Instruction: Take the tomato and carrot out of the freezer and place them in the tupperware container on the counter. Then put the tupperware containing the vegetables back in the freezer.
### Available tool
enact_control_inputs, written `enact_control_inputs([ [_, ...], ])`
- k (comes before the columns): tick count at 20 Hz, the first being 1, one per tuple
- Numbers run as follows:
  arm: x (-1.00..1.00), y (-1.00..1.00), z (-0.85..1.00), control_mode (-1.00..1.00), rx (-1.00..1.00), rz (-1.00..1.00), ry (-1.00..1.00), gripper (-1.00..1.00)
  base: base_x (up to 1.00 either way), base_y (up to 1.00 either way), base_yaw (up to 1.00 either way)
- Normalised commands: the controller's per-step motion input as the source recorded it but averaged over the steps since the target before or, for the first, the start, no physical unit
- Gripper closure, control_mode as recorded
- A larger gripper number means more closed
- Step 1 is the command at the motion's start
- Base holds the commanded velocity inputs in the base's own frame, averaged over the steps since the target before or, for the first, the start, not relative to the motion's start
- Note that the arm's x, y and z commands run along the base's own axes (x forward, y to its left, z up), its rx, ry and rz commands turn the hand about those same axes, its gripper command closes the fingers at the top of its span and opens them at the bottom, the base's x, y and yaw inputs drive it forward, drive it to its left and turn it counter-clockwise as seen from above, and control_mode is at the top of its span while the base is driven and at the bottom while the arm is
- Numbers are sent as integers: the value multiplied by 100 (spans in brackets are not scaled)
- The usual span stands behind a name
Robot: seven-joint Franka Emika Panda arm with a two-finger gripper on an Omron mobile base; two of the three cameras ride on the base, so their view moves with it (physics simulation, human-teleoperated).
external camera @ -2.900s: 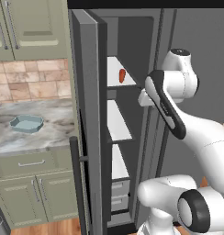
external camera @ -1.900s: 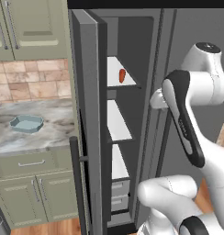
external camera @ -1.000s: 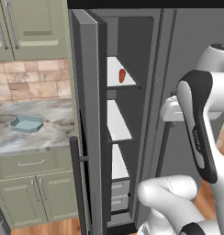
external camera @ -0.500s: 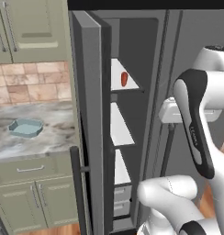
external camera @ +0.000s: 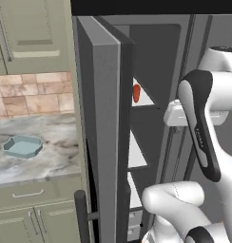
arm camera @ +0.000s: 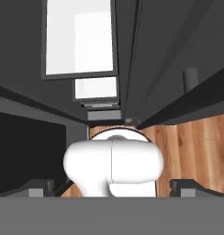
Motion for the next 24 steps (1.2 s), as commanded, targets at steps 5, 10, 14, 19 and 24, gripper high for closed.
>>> enact_control_inputs([
  [5, 0, 0, 0, 100, 0, 0, 0, -100, 26, 22, 0],
  [10, 0, 0, 0, 100, 0, 0, 0, -100, 13, 66, 0],
  [14, 0, 0, 0, 100, 0, 0, 0, -100, 29, 46, 0],
  [19, 21, 31, 0, -100, 0, 0, 0, -100, 6, 9, 0],
  [24, 3, 46, 4, -100, 0, 0, -9, -100, 0, 0, 0],
])
